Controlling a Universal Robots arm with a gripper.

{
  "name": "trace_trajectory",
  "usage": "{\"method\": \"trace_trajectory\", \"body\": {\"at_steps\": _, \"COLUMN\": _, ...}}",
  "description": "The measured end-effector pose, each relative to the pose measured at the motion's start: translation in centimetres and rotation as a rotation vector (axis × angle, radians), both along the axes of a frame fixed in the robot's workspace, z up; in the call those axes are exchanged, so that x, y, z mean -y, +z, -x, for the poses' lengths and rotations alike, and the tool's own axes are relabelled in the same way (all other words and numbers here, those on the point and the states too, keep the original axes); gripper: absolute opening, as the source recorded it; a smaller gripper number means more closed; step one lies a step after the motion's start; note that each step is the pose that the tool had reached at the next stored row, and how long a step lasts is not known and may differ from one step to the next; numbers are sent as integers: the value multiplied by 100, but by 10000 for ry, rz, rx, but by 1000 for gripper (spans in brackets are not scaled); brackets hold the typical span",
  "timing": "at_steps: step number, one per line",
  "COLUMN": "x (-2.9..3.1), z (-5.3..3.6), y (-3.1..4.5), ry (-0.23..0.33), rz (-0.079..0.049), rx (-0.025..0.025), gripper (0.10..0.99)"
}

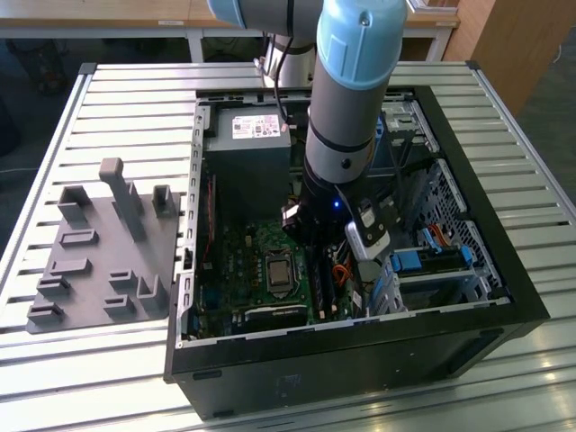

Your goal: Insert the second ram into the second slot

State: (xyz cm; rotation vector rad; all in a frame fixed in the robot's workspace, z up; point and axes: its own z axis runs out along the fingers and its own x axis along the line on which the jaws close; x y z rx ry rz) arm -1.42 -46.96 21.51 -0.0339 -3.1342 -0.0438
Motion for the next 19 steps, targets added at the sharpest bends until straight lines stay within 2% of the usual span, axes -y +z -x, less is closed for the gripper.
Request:
{"method": "trace_trajectory", "body": {"at_steps": 7, "x": 0, "z": 0, "y": -11, "ry": 0, "rz": -2, "rx": 0, "gripper": 145}}
{"method": "trace_trajectory", "body": {"at_steps": 8, "x": -1, "z": 0, "y": -10, "ry": 0, "rz": -3, "rx": 1, "gripper": 208}}
{"method": "trace_trajectory", "body": {"at_steps": 11, "x": 0, "z": 0, "y": 18, "ry": -1, "rz": -1, "rx": 0, "gripper": 208}}
{"method": "trace_trajectory", "body": {"at_steps": 16, "x": 0, "z": 0, "y": 104, "ry": 0, "rz": -1, "rx": -5, "gripper": 208}}
{"method": "trace_trajectory", "body": {"at_steps": 19, "x": -1, "z": 0, "y": 113, "ry": -1, "rz": -4, "rx": -6, "gripper": 196}}
